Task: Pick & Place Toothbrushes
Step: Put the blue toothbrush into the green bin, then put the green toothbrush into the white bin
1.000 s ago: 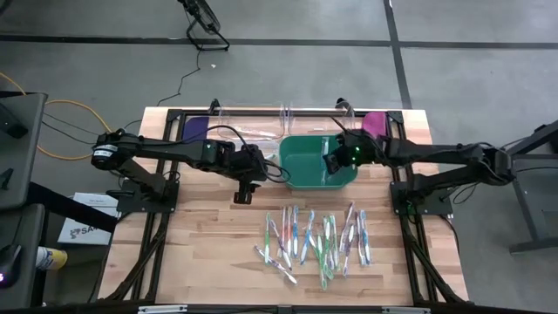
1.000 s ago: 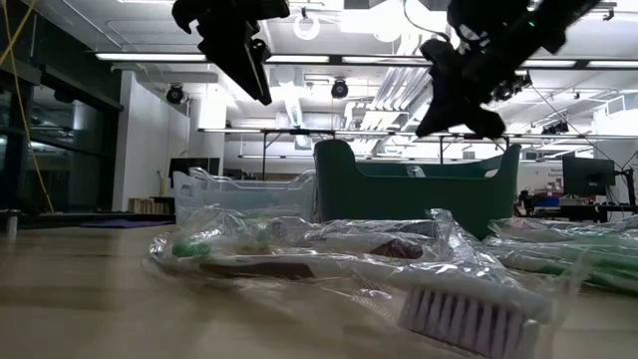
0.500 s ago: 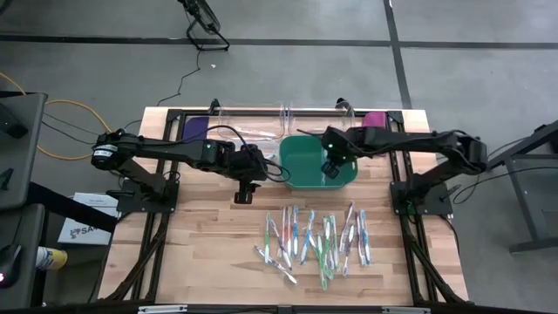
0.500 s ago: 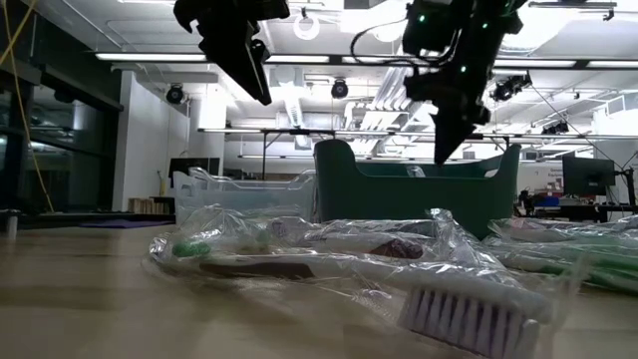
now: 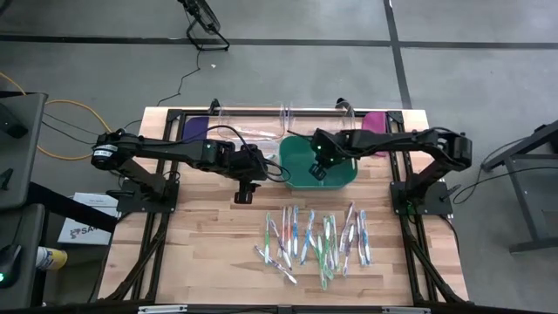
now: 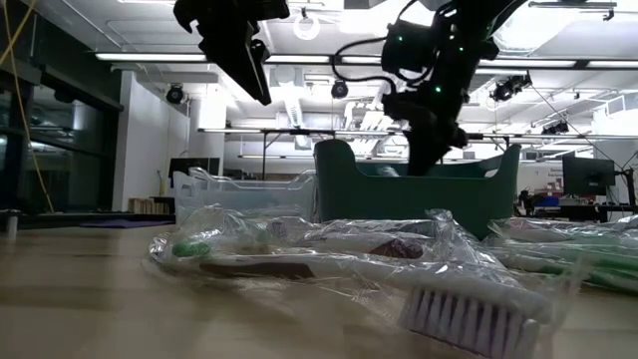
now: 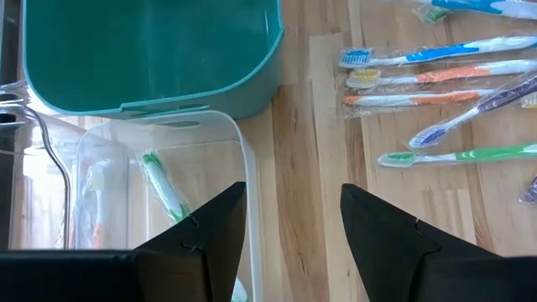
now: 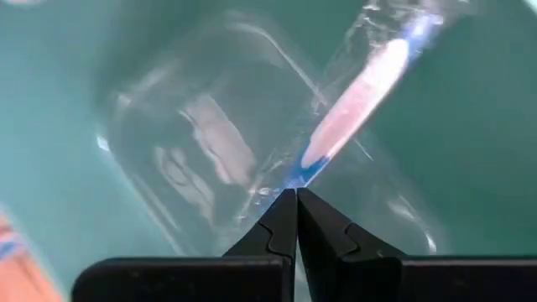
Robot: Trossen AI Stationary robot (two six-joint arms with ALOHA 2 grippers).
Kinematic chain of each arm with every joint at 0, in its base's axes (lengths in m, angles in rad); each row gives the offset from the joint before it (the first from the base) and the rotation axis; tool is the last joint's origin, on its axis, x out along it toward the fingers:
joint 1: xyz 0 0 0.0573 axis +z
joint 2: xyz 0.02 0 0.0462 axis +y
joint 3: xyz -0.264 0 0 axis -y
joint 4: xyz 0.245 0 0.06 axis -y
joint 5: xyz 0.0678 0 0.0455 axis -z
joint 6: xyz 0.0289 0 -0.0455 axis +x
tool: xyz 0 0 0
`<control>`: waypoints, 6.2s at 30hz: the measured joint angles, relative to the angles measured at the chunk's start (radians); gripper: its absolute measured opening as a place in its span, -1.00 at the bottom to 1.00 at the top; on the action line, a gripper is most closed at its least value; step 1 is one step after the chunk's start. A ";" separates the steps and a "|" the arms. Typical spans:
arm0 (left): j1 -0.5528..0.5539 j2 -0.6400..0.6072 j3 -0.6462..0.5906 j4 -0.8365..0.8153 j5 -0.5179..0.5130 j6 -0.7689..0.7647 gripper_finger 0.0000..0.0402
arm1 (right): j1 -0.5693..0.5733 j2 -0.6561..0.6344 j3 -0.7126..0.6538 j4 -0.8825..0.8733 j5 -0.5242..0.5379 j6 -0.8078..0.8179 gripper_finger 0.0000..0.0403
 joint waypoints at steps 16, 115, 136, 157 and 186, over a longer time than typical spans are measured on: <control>0.000 0.000 0.000 -0.004 0.004 0.001 -0.06 | 0.051 -0.122 0.000 0.049 -0.136 0.025 -0.98; -0.282 0.496 0.003 0.084 0.202 -1.247 -0.59 | 0.198 -0.686 -0.045 -0.188 -0.186 -0.126 -0.98; -0.184 0.222 -0.004 -0.147 0.083 -0.948 -0.95 | 0.198 -0.686 -0.045 -0.183 -0.187 -0.126 -0.98; 0.254 0.087 0.000 -0.113 0.069 -0.351 -0.95 | 0.198 -0.686 -0.045 -0.160 -0.187 -0.126 -0.98; 0.419 0.255 0.000 -0.031 0.162 -0.153 -0.95 | 0.198 -0.686 -0.045 -0.160 -0.187 -0.126 -0.98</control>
